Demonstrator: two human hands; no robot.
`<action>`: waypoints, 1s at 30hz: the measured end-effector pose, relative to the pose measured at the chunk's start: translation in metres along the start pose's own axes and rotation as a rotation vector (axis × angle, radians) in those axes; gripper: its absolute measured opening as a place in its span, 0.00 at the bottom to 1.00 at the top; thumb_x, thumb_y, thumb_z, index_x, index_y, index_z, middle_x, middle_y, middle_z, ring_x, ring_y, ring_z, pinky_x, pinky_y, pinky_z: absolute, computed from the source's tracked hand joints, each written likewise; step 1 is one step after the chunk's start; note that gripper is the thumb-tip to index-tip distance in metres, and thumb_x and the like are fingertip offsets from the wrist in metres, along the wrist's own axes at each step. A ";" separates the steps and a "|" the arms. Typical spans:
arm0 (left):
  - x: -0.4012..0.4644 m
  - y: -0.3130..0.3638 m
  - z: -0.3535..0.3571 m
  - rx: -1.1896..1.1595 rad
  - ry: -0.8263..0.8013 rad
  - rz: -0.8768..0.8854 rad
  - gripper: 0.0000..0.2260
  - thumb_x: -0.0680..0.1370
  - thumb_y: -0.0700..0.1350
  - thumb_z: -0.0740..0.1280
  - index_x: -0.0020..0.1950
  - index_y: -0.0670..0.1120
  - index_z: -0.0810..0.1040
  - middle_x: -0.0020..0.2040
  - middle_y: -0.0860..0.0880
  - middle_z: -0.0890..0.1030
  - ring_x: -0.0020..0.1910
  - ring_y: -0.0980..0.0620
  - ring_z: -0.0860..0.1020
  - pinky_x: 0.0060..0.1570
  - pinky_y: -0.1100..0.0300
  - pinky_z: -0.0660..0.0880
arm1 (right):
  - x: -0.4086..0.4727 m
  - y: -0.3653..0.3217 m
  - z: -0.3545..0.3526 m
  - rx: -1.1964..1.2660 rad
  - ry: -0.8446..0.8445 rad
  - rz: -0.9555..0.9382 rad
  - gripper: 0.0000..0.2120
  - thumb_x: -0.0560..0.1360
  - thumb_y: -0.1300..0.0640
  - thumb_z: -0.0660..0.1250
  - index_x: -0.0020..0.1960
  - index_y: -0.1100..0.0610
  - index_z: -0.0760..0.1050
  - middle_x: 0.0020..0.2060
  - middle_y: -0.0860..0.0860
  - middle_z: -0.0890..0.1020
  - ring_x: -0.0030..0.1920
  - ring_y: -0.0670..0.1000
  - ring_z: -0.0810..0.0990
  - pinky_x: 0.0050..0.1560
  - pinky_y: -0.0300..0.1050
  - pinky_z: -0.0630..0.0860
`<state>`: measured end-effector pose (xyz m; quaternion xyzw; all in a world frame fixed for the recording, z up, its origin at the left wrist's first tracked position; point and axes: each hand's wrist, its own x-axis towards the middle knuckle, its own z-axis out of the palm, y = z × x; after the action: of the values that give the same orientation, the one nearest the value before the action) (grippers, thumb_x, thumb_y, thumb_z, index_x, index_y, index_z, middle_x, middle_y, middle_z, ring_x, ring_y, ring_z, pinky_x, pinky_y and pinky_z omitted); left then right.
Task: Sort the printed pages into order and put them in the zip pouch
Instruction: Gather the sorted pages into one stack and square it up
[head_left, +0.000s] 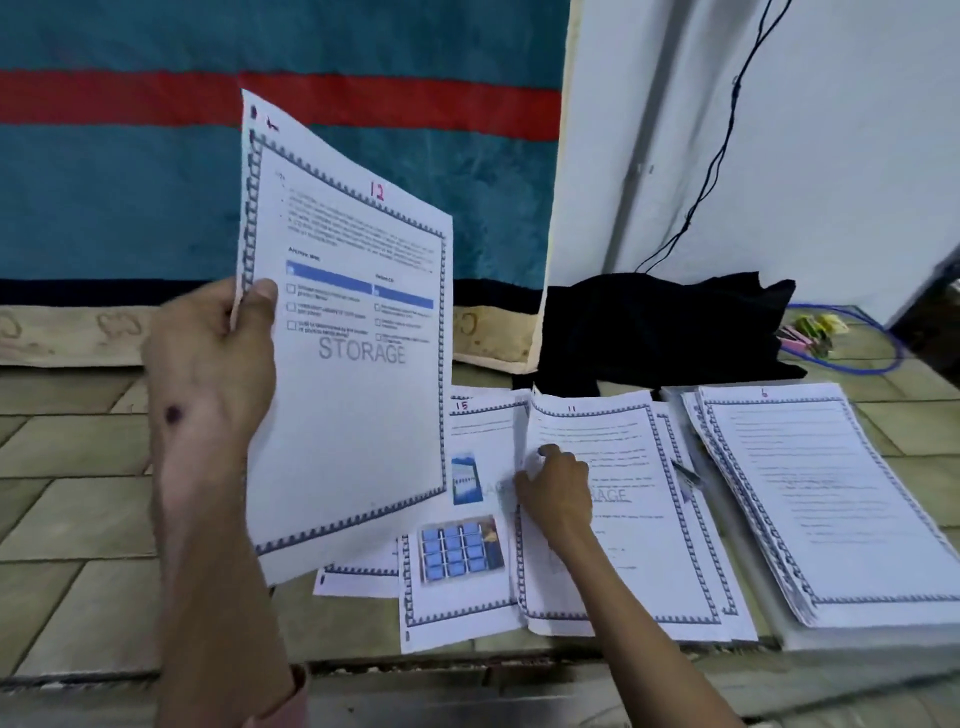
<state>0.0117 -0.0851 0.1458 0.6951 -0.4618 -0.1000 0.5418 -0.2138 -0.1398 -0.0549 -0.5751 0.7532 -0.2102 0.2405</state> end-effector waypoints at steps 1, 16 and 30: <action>0.000 -0.004 0.007 0.008 -0.033 -0.019 0.12 0.80 0.48 0.59 0.52 0.44 0.80 0.46 0.45 0.81 0.45 0.46 0.77 0.50 0.58 0.71 | 0.001 0.002 -0.005 0.103 0.007 -0.005 0.05 0.73 0.60 0.64 0.38 0.59 0.74 0.34 0.56 0.77 0.39 0.55 0.76 0.38 0.44 0.71; -0.051 -0.130 0.111 -0.279 -0.612 -0.859 0.14 0.80 0.41 0.60 0.64 0.37 0.72 0.57 0.43 0.78 0.52 0.45 0.78 0.59 0.52 0.72 | 0.012 -0.002 -0.101 0.375 0.079 -0.026 0.08 0.74 0.60 0.62 0.40 0.65 0.74 0.27 0.53 0.75 0.25 0.50 0.77 0.18 0.35 0.71; -0.063 -0.129 0.122 -0.220 -0.784 -0.704 0.20 0.73 0.51 0.70 0.62 0.45 0.76 0.57 0.47 0.81 0.55 0.48 0.78 0.61 0.53 0.72 | -0.009 -0.020 -0.012 0.493 -0.472 -0.112 0.11 0.79 0.61 0.59 0.58 0.60 0.76 0.51 0.58 0.82 0.39 0.52 0.82 0.38 0.39 0.79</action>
<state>-0.0329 -0.1204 -0.0337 0.6575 -0.3553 -0.5755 0.3320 -0.2042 -0.1360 -0.0326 -0.5728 0.5706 -0.2601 0.5279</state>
